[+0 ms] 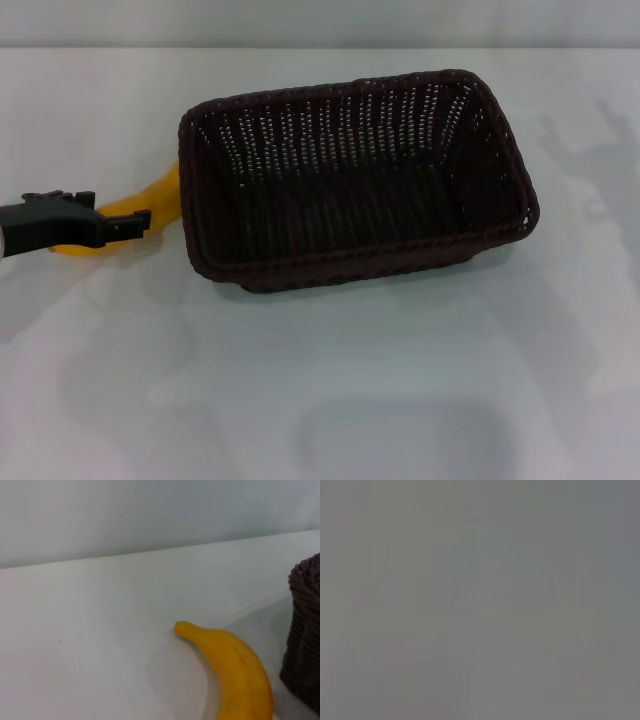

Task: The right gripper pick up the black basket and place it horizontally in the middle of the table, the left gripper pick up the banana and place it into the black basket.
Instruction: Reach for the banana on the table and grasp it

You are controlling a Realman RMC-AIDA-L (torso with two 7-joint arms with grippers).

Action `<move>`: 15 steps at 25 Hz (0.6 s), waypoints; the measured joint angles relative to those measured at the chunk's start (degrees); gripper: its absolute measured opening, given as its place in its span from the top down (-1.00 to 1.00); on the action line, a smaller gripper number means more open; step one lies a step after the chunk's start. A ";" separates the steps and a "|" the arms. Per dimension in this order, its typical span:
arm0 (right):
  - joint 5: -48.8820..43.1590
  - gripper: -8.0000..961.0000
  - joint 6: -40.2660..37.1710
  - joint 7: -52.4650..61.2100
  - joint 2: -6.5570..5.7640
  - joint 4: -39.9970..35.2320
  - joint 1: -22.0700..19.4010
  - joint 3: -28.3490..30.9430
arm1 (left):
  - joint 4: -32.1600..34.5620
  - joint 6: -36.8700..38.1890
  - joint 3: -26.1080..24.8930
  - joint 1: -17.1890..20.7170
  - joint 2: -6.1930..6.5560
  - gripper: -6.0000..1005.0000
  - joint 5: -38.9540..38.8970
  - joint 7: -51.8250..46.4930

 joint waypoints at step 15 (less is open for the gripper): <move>-0.01 -0.66 0.00 0.00 0.00 0.69 -0.40 -0.15 | -2.55 0.66 -0.41 -0.86 0.06 -0.74 -0.07 0.27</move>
